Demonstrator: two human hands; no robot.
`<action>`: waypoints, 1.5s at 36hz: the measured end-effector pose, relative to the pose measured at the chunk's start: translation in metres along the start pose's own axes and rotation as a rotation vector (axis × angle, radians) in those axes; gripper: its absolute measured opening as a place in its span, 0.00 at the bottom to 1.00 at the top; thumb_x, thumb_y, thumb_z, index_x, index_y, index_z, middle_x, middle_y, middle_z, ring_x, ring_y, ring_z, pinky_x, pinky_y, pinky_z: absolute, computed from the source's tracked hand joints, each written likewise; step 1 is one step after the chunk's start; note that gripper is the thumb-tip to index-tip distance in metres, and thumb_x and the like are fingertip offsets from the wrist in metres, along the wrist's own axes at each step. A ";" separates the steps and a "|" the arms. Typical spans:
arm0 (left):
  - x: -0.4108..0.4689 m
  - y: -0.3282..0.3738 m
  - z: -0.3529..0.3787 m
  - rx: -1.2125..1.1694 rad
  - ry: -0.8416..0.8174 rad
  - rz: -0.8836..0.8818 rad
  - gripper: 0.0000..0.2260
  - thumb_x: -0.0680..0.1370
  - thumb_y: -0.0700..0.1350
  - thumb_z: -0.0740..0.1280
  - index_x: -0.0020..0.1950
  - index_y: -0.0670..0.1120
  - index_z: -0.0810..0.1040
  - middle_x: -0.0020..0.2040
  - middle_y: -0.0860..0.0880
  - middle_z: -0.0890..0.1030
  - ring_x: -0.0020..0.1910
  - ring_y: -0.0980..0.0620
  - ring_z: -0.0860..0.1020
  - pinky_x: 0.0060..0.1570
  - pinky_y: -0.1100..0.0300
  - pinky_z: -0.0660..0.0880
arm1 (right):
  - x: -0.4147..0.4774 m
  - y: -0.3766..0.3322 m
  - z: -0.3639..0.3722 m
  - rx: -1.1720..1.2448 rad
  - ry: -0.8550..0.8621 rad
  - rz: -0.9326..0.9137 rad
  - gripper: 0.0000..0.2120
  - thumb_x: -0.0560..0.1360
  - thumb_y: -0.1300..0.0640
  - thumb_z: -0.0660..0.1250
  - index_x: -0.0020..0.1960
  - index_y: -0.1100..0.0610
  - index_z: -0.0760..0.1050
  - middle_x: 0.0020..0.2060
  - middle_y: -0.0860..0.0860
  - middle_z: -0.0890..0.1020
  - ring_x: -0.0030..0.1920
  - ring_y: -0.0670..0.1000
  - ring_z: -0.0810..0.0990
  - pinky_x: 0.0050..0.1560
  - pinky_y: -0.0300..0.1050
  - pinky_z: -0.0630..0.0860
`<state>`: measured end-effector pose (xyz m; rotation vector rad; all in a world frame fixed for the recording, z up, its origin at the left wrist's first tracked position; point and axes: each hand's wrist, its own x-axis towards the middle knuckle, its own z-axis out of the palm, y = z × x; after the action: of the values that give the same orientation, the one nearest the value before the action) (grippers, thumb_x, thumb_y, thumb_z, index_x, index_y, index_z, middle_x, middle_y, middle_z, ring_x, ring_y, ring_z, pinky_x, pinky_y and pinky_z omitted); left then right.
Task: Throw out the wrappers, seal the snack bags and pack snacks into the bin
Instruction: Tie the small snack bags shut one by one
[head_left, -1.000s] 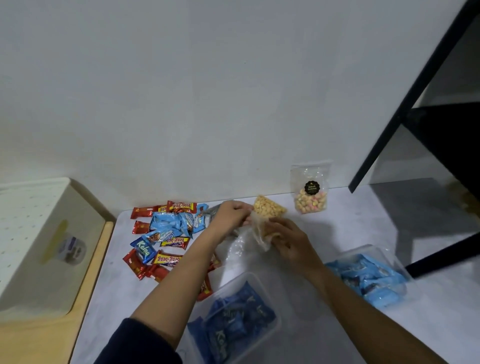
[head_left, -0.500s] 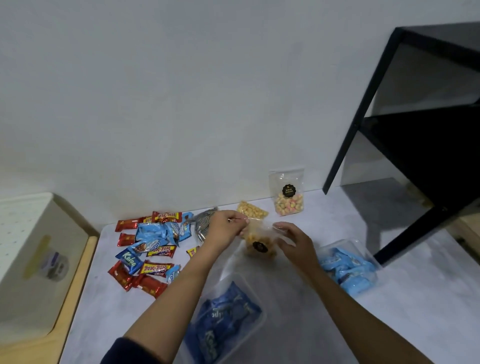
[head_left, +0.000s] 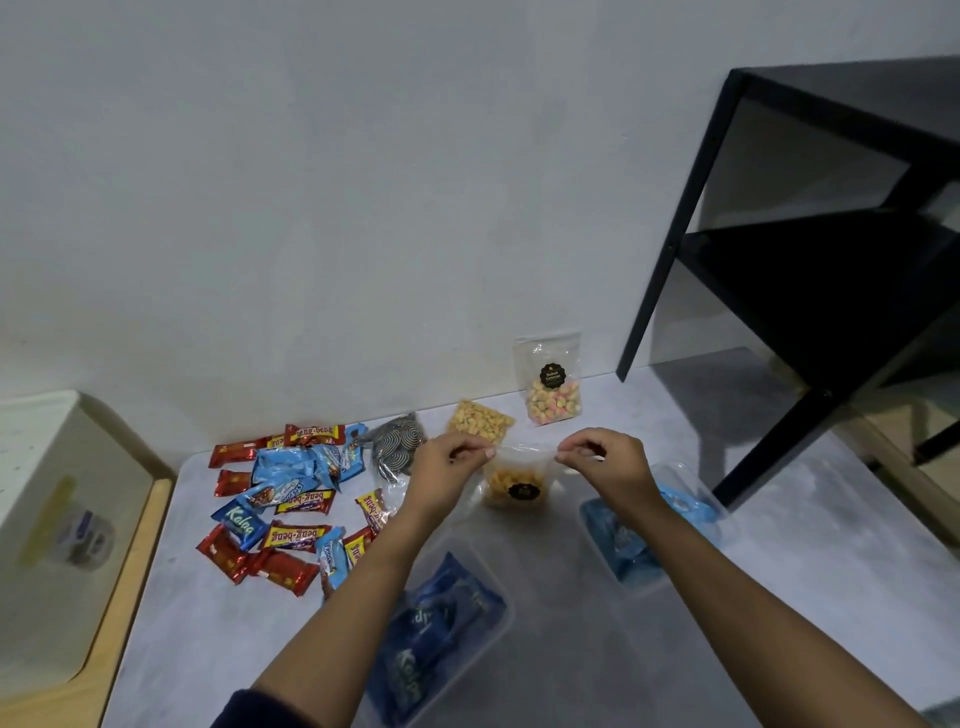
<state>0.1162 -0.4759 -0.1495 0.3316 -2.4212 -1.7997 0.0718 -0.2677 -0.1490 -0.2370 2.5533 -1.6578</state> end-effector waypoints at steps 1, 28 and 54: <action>0.000 0.000 0.000 -0.028 0.019 -0.013 0.03 0.70 0.37 0.73 0.42 0.44 0.83 0.36 0.49 0.81 0.35 0.60 0.77 0.44 0.64 0.76 | 0.001 -0.001 -0.001 -0.016 0.000 0.005 0.03 0.68 0.64 0.73 0.42 0.60 0.82 0.34 0.49 0.81 0.37 0.48 0.78 0.43 0.40 0.77; -0.002 -0.004 0.016 0.263 -0.036 0.065 0.06 0.79 0.40 0.60 0.45 0.40 0.75 0.40 0.46 0.76 0.39 0.52 0.72 0.34 0.73 0.64 | 0.000 -0.023 -0.007 -0.261 -0.174 0.036 0.09 0.72 0.67 0.65 0.38 0.56 0.75 0.34 0.45 0.77 0.35 0.41 0.74 0.35 0.26 0.70; -0.003 -0.001 0.009 0.180 -0.133 0.001 0.05 0.77 0.41 0.65 0.43 0.41 0.76 0.35 0.49 0.72 0.33 0.56 0.67 0.30 0.71 0.64 | 0.000 -0.031 0.010 -0.398 -0.335 0.107 0.04 0.69 0.54 0.69 0.37 0.49 0.76 0.38 0.45 0.79 0.42 0.49 0.78 0.44 0.45 0.74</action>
<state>0.1177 -0.4675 -0.1529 0.2322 -2.6813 -1.6561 0.0757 -0.2887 -0.1247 -0.3622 2.5500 -0.9645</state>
